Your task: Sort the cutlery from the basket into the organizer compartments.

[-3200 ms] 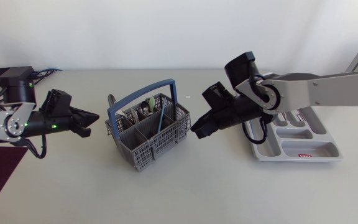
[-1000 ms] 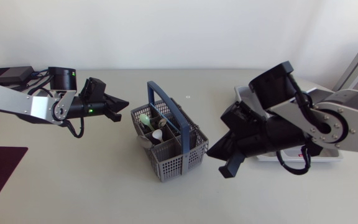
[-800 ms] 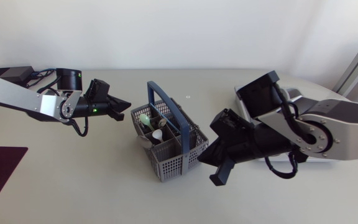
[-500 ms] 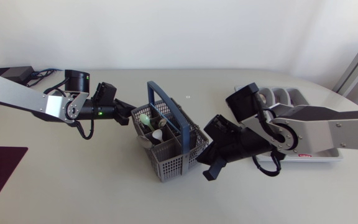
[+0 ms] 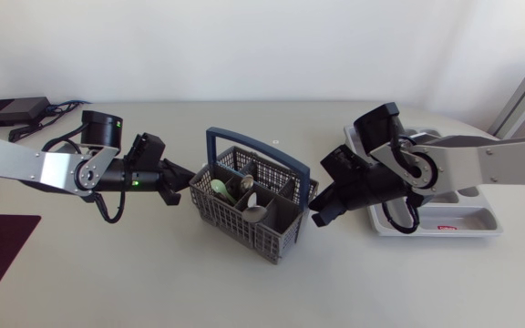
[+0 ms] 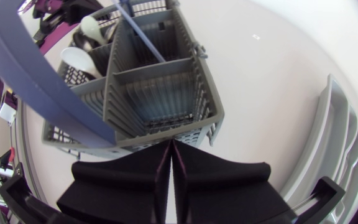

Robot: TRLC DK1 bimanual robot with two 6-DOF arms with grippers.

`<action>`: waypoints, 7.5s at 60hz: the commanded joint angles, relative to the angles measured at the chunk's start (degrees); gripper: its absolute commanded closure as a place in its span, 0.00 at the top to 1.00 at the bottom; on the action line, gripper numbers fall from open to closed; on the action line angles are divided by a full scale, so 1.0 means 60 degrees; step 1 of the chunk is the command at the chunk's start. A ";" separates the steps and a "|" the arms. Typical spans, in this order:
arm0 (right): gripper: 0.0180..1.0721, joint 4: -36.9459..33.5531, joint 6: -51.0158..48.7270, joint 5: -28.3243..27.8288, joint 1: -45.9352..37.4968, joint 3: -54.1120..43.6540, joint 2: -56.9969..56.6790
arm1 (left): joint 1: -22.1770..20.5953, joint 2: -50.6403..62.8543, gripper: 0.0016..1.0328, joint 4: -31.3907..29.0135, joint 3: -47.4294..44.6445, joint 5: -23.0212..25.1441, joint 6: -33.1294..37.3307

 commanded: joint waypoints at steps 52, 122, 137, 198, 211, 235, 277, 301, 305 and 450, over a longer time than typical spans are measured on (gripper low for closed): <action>0.06 0.0342 -0.0284 0.0094 -0.0562 0.1111 0.0832 | -0.0637 -0.2430 0.11 -0.0371 -0.1717 -0.0628 0.0384; 0.44 -0.0552 -0.0796 0.0548 -0.0196 -0.0984 -0.3021 | -0.2732 -0.4716 0.36 -0.0737 -0.2215 -0.3777 0.2362; 0.44 -0.0698 -0.0782 0.0665 0.0185 -0.1218 -0.3563 | -0.2791 -0.3778 0.36 -0.0693 -0.1498 -0.4392 0.2479; 0.44 -0.0698 -0.0782 0.0665 0.0376 -0.1423 -0.3987 | -0.3245 -0.2387 0.32 0.0113 -0.0589 -0.5447 0.2362; 0.44 -0.0654 -0.0811 0.0665 0.0376 -0.1482 -0.3944 | -0.3201 -0.2108 0.32 0.0200 -0.0458 -0.5447 0.2391; 0.44 -0.0596 -0.0855 0.0650 0.0376 -0.1570 -0.3944 | -0.3245 -0.1947 0.10 0.0215 -0.0355 -0.5447 0.2391; 0.44 -0.0625 -0.0811 0.0636 0.0581 -0.2009 -0.4427 | -0.3611 -0.3178 0.03 -0.1279 0.0084 -0.5682 0.2889; 0.44 -0.0918 -0.0958 0.0680 0.0844 -0.2126 -0.5291 | -0.3860 -0.5433 0.03 -0.3520 0.0495 -0.6180 0.3577; 0.44 -0.0962 -0.0972 0.0753 0.0947 -0.2112 -0.5511 | -0.3860 -0.6078 0.03 -0.3945 0.0495 -0.6224 0.3577; 0.05 0.0107 -0.2481 0.4166 0.5532 0.0481 -0.1907 | -0.1209 -0.4437 0.03 -0.8222 0.2033 0.1438 0.0326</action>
